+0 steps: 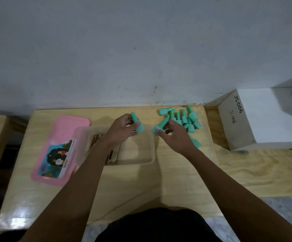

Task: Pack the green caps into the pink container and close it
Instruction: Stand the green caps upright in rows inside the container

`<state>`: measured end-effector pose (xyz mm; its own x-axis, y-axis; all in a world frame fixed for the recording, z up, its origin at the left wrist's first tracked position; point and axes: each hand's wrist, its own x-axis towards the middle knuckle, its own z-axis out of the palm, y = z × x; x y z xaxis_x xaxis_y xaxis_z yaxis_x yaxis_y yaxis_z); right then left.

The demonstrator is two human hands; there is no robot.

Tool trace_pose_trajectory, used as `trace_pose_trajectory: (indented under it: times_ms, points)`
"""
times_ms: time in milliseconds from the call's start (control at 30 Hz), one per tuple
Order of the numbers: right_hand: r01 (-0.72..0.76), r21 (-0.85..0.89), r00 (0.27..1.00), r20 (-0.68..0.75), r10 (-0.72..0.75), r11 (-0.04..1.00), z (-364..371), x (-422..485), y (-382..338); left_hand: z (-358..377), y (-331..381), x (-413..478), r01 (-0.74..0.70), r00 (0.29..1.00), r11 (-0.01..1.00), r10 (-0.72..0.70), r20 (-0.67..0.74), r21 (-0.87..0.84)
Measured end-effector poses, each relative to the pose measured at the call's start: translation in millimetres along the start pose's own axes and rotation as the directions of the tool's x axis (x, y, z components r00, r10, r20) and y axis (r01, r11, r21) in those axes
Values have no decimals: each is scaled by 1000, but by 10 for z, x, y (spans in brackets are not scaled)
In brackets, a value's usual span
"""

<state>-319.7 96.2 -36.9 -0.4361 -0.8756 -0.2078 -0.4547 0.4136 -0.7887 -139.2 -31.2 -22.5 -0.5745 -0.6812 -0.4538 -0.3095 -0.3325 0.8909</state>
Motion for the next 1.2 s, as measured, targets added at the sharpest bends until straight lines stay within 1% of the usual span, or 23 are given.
trace_pose_trajectory:
  times_ms: [67,167,267,300,367,433,667,833,1067,1200]
  points:
    - [58,-183,998,20,-55,981,88,87,-99,-56,-116,-55,1,999,999,0,-34,33]
    - [186,-427,982,66,-175,885,189,214,-221,-104,-214,-108,-18,994,984,37,-103,175]
    - [312,-561,950,154,-273,767,274,341,-237,-144,-296,-100,-29,986,928,88,-145,370]
    - [338,-601,940,190,-282,724,304,376,-224,-154,-326,-90,-23,981,905,102,-164,424]
    - [357,-648,934,228,-276,672,354,401,-213,-166,-388,-66,-31,971,873,141,-191,487]
    - [363,-674,931,239,-275,643,398,391,-221,-170,-441,-45,-43,968,849,166,-190,526]
    - [287,-734,958,204,-203,615,483,364,-280,-88,-596,14,-37,967,783,184,-174,621]
    - [260,-726,965,184,-185,637,466,341,-270,30,-631,92,-95,963,765,233,-137,637]
    - [239,-656,970,129,-205,716,389,277,-243,108,-674,137,-92,945,782,264,-195,616]
    - [222,-623,973,93,-211,750,395,259,-194,135,-690,150,-68,943,844,229,-243,533]
